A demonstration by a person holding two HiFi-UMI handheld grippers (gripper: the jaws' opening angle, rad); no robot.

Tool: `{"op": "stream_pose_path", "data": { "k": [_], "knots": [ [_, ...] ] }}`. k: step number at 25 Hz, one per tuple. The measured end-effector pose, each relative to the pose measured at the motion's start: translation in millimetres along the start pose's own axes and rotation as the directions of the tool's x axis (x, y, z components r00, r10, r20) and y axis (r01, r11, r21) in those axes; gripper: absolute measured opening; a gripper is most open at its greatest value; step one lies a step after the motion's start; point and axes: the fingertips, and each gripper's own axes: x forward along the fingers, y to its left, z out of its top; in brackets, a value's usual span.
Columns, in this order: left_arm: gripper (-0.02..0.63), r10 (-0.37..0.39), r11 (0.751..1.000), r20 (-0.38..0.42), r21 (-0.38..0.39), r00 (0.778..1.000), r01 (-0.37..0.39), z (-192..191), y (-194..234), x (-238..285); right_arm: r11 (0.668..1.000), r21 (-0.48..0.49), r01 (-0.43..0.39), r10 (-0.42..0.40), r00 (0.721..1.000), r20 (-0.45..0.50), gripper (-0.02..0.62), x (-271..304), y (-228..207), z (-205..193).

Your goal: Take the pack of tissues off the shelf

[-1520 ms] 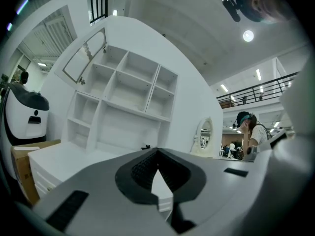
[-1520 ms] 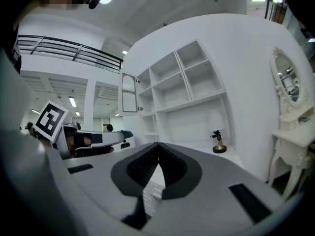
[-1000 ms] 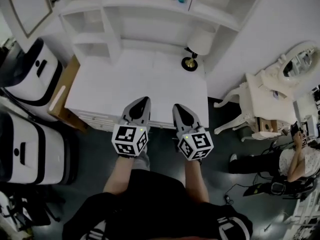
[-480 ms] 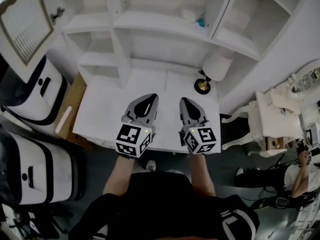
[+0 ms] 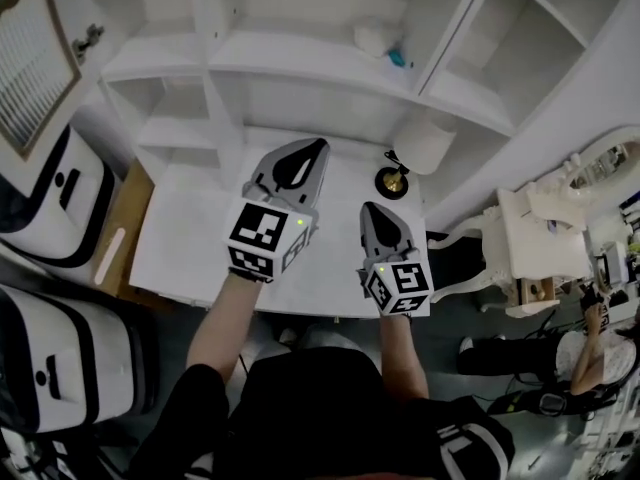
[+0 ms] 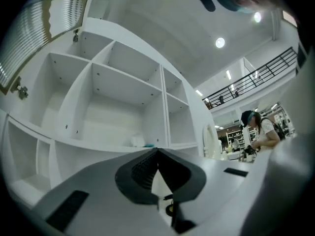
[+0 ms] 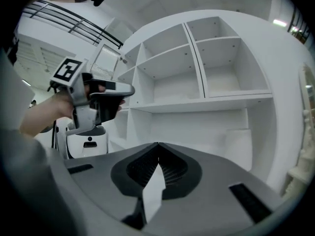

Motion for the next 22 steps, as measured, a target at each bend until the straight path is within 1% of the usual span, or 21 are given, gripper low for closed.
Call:
{"op": "stream_pose_path", "data": {
  "k": [3,5,7,11,13,14,15,19,21,22],
  "knots": [
    [0.01,0.031,0.998,0.023,0.047,0.999,-0.032,18.8,14.3,24.6,0.999,0.002,-0.037,0.037,0.999,0.031,0.018,7.0,3.4,8.1],
    [0.01,0.031,0.995,0.025,0.09,0.999,-0.033,30.7,16.4,41.9,0.999,0.019,-0.028,0.028,0.999,0.034,0.018,5.7,-5.6,7.4],
    [0.011,0.015,0.993,0.018,0.118,1.0,-0.017,42.1,16.0,60.9,0.999,0.037,-0.01,0.009,1.0,0.03,0.018,1.7,-18.6,4.8],
    [0.011,-0.022,0.995,-0.011,0.094,1.0,0.023,51.6,16.4,99.3,0.998,0.057,0.031,-0.032,0.999,0.023,0.018,-6.8,-47.3,-2.2],
    [0.012,-0.024,0.994,-0.036,0.105,0.999,0.027,51.7,16.3,116.8,0.996,0.07,0.052,-0.054,0.998,0.027,0.018,-11.2,-63.0,-3.2],
    [0.03,-0.025,0.993,-0.051,0.116,0.998,0.031,52.0,15.9,125.3,0.995,0.076,0.061,-0.063,0.998,0.029,0.018,-13.0,-70.9,-2.7],
    [0.065,-0.03,0.991,-0.067,0.126,0.997,0.038,52.4,15.1,133.6,0.994,0.08,0.068,-0.071,0.997,0.032,0.018,-14.4,-78.4,-2.0],
    [0.126,-0.035,0.981,-0.163,0.183,0.986,0.065,47.5,15.8,164.2,0.992,0.102,0.076,-0.081,0.996,0.043,0.018,-16.2,-97.2,-0.9],
    [0.162,-0.003,0.974,-0.228,0.22,0.974,0.054,40.5,21.8,178.9,0.991,0.116,0.072,-0.078,0.996,0.049,0.018,-15.7,-102.9,-2.0],
    [0.203,0.024,0.969,-0.268,0.243,0.963,0.043,35.9,26.4,186.7,0.99,0.12,0.07,-0.077,0.996,0.051,0.018,-15.5,-105.7,-2.1]
  ]
}}
